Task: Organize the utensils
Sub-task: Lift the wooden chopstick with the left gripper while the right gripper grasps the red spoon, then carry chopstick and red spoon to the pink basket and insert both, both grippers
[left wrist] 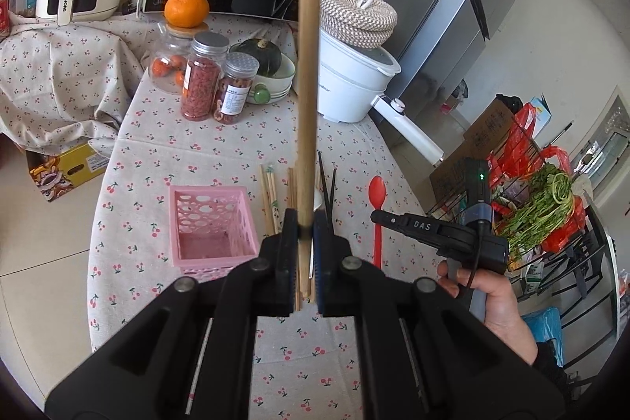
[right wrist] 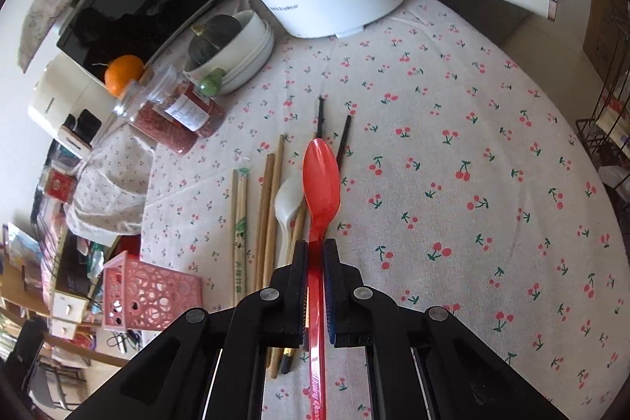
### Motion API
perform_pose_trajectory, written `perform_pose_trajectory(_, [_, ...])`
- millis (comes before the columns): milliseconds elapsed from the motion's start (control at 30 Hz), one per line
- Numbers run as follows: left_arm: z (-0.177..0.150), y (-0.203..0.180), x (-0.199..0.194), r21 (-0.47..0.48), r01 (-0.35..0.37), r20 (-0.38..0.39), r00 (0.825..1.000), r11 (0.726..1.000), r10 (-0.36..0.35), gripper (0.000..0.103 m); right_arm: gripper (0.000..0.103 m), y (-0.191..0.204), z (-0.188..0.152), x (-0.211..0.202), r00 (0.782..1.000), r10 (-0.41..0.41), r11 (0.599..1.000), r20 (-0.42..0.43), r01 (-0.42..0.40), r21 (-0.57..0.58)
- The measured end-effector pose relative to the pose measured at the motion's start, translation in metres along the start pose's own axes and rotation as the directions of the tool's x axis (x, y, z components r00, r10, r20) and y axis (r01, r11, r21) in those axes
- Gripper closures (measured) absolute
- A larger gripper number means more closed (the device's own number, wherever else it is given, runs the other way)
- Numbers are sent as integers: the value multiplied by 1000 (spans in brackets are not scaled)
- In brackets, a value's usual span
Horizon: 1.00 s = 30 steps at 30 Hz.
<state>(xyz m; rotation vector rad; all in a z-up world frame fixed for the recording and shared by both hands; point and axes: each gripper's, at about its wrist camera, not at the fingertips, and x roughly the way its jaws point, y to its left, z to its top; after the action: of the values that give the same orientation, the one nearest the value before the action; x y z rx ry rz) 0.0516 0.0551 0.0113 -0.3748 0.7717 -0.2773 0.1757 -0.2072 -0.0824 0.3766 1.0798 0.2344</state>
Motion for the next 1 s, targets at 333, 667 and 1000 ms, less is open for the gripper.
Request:
perform_pose_trajectory(333, [18, 5, -43, 14, -89, 209, 974, 996, 84, 95, 96, 33, -14, -74, 968, 116, 988, 222, -90, -125])
perform_pose_trajectory(667, [21, 45, 4, -1, -206, 88, 975, 979, 205, 95, 96, 55, -24, -77, 953, 141, 975, 269, -88, -202])
perform_pose_trajectory(1000, [18, 57, 42, 13, -220, 5, 976, 976, 219, 95, 96, 75, -32, -63, 957, 146, 965, 249, -82, -250])
